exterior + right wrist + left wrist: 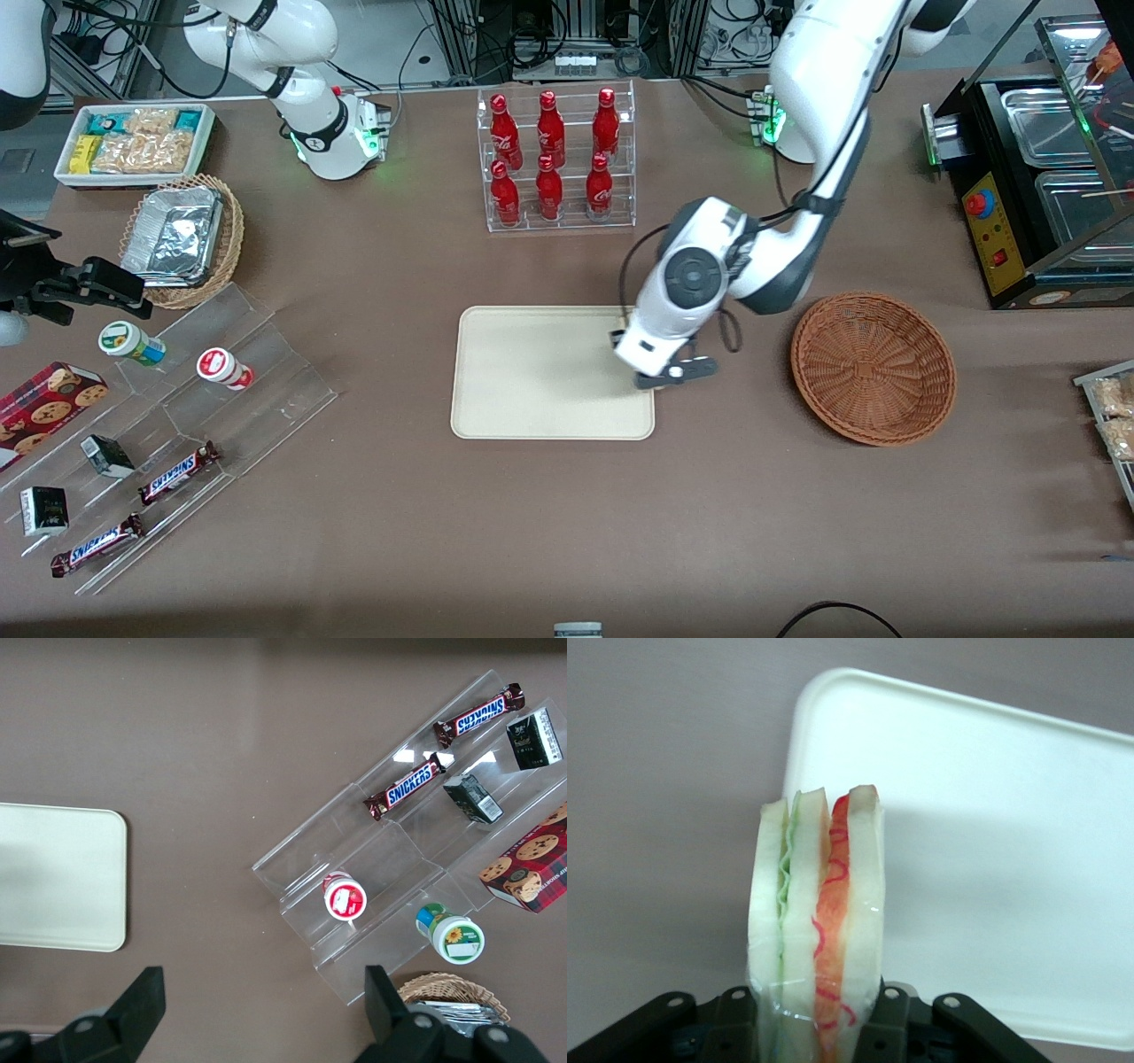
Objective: Place sandwich from basket to tray
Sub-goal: 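Carry the sandwich with the left gripper over the cream tray, then lower the sandwich onto the tray and open the left gripper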
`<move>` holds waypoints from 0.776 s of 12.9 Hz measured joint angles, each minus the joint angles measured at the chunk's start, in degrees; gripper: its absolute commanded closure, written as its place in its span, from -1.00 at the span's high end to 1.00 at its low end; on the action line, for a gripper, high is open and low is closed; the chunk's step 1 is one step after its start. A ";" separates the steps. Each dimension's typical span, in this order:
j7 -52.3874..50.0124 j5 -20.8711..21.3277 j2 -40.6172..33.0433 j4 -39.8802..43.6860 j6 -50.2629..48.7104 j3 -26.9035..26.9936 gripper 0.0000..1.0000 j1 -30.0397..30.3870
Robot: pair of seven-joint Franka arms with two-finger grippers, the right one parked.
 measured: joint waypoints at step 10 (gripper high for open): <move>7.09 7.59 8.67 5.80 -2.72 -0.49 -0.26 -2.87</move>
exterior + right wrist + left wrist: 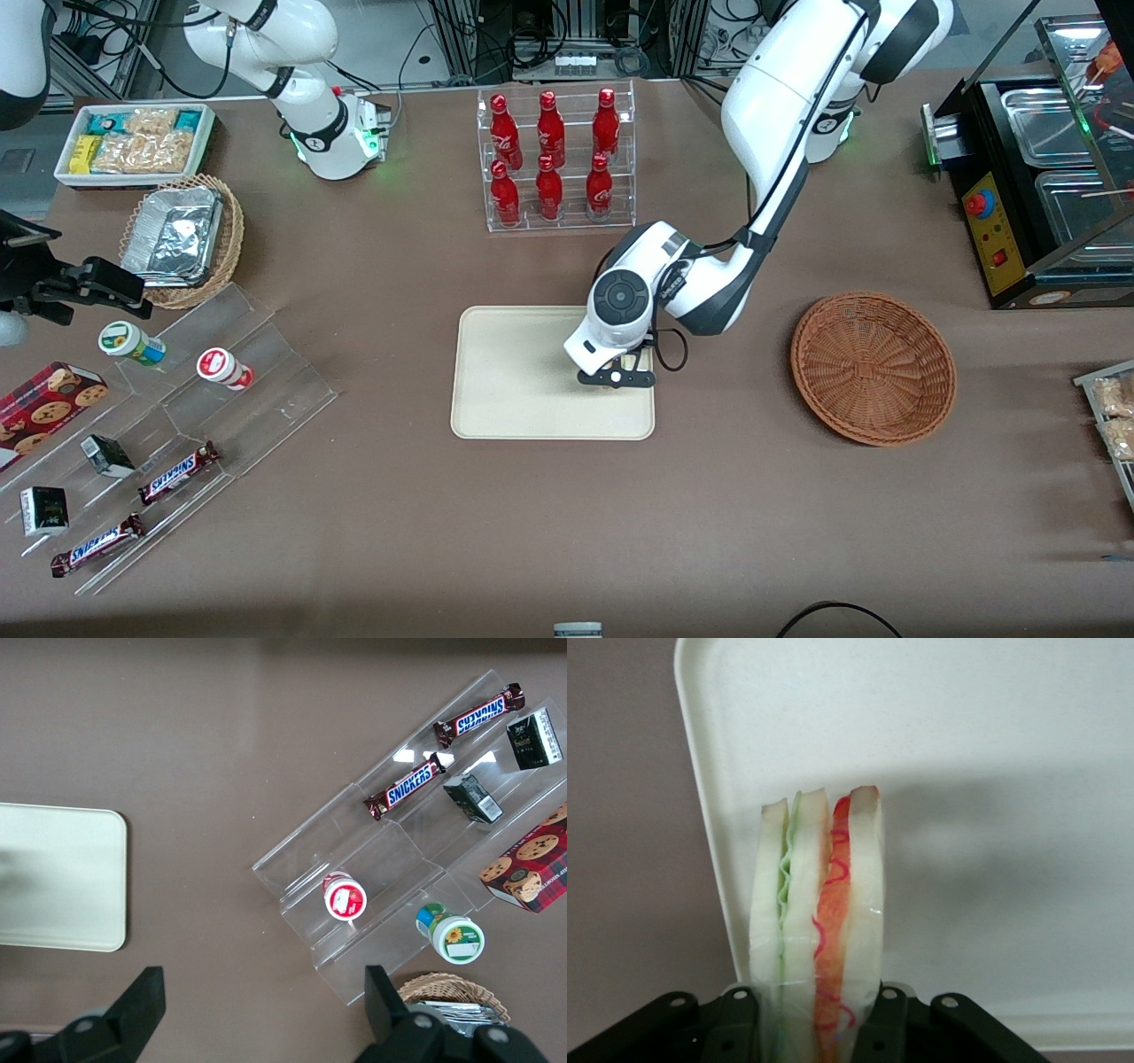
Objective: Place sandwich from basket to tray
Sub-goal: 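Lower the sandwich onto the tray and open the left gripper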
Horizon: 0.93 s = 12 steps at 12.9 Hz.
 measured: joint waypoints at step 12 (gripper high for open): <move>0.09 0.40 3.95 3.29 2.96 0.20 0.94 0.18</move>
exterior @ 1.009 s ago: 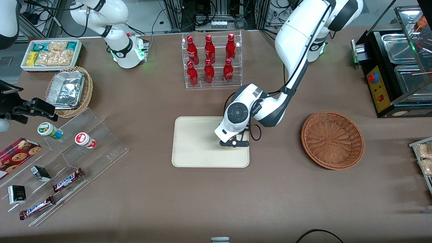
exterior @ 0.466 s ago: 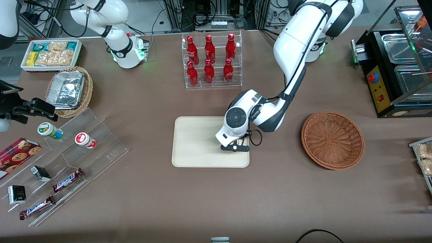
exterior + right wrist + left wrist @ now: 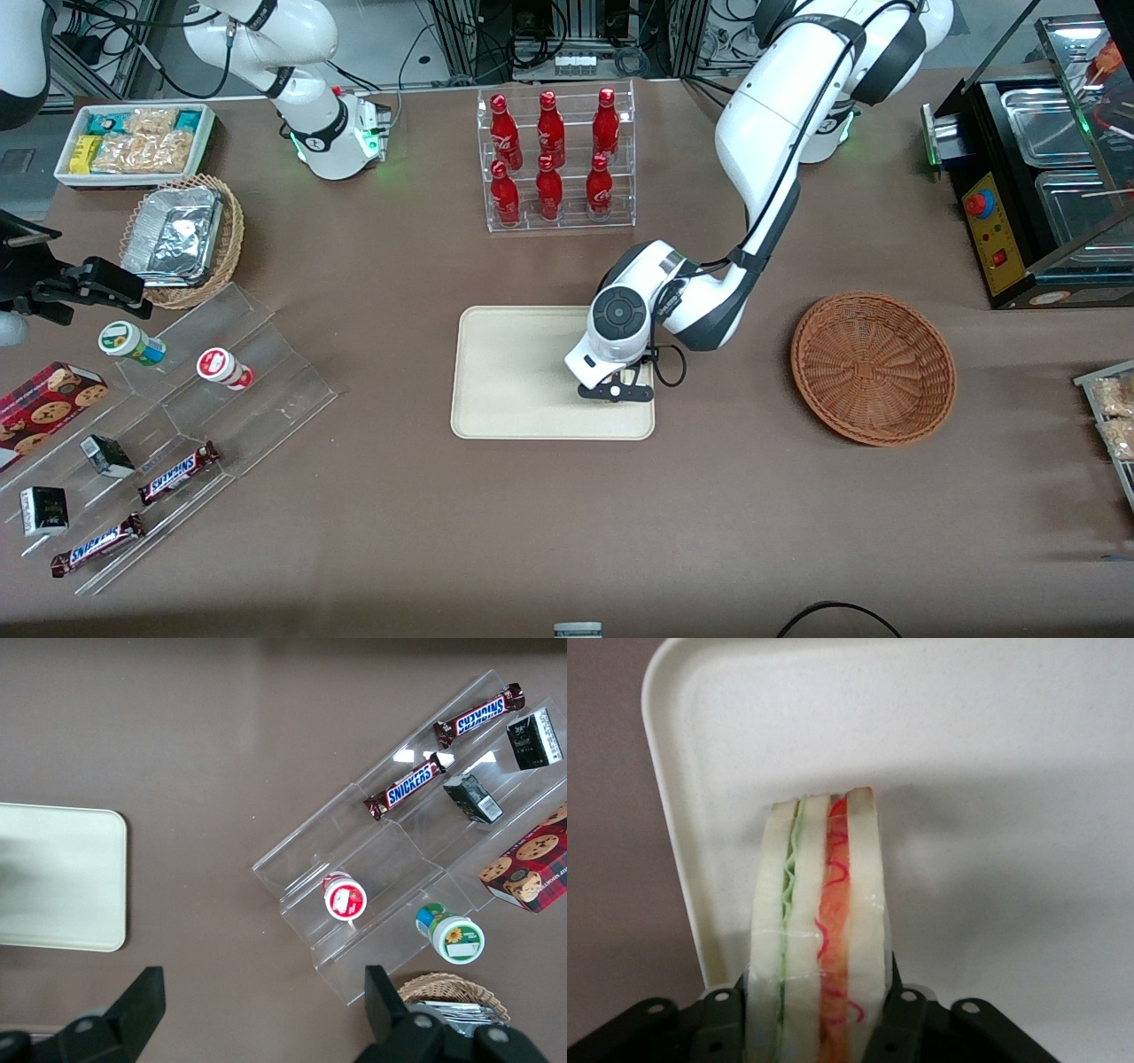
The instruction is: Place sandwich from basket to tray
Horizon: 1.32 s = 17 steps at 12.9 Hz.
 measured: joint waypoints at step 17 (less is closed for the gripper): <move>10.83 0.18 -28.28 -0.20 -32.24 1.09 1.00 23.38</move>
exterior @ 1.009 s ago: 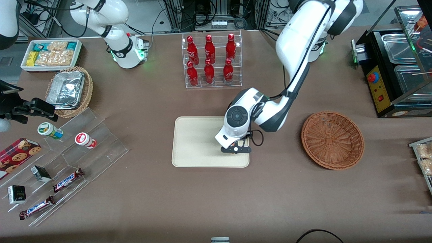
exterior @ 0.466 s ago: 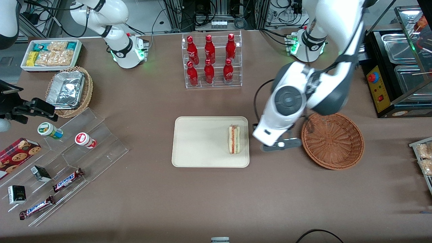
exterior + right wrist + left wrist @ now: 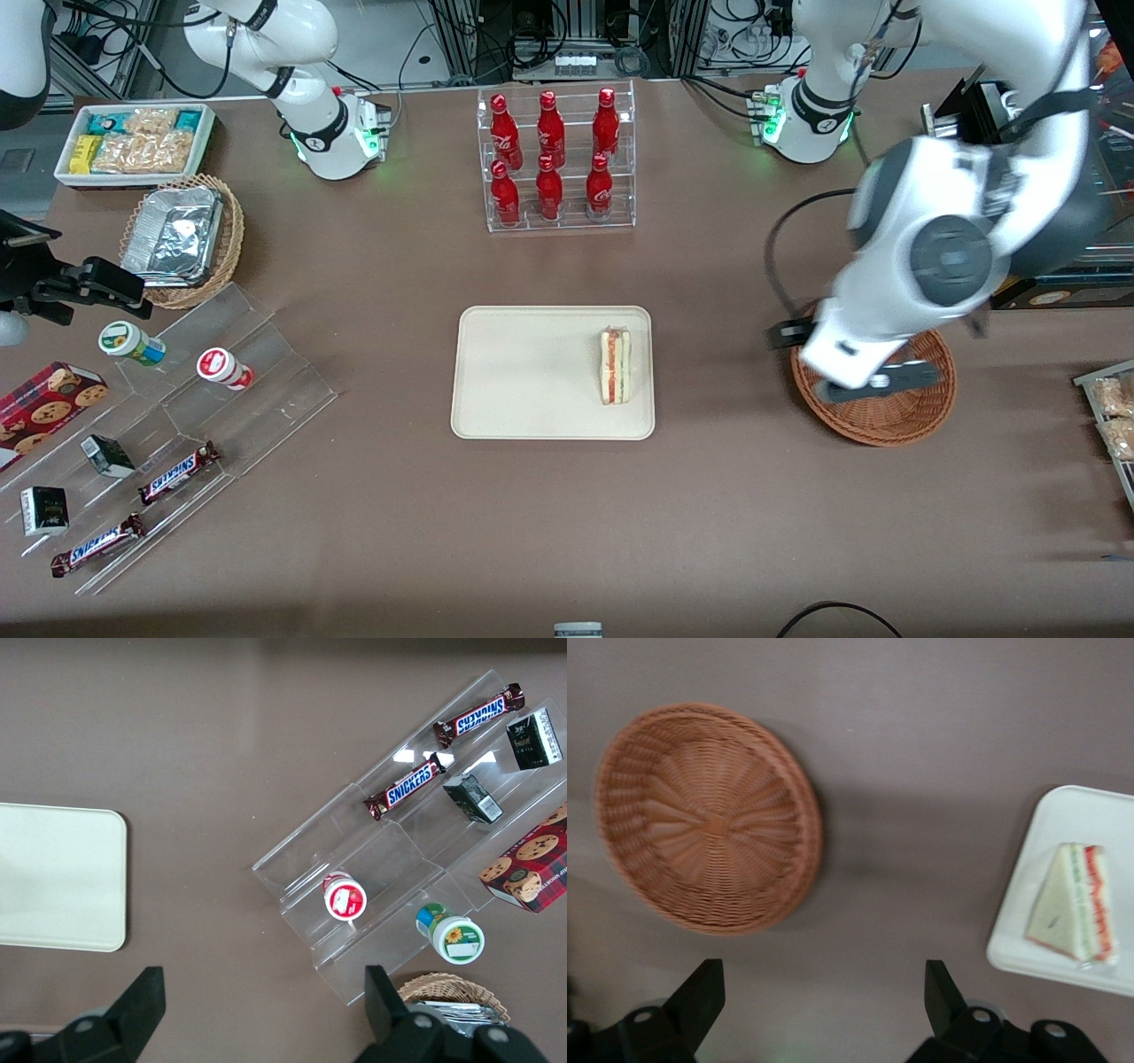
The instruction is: Place sandwich from basket to tray
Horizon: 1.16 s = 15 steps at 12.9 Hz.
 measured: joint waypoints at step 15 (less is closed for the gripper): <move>16.10 -4.80 -21.28 -10.89 -3.62 2.73 1.00 7.37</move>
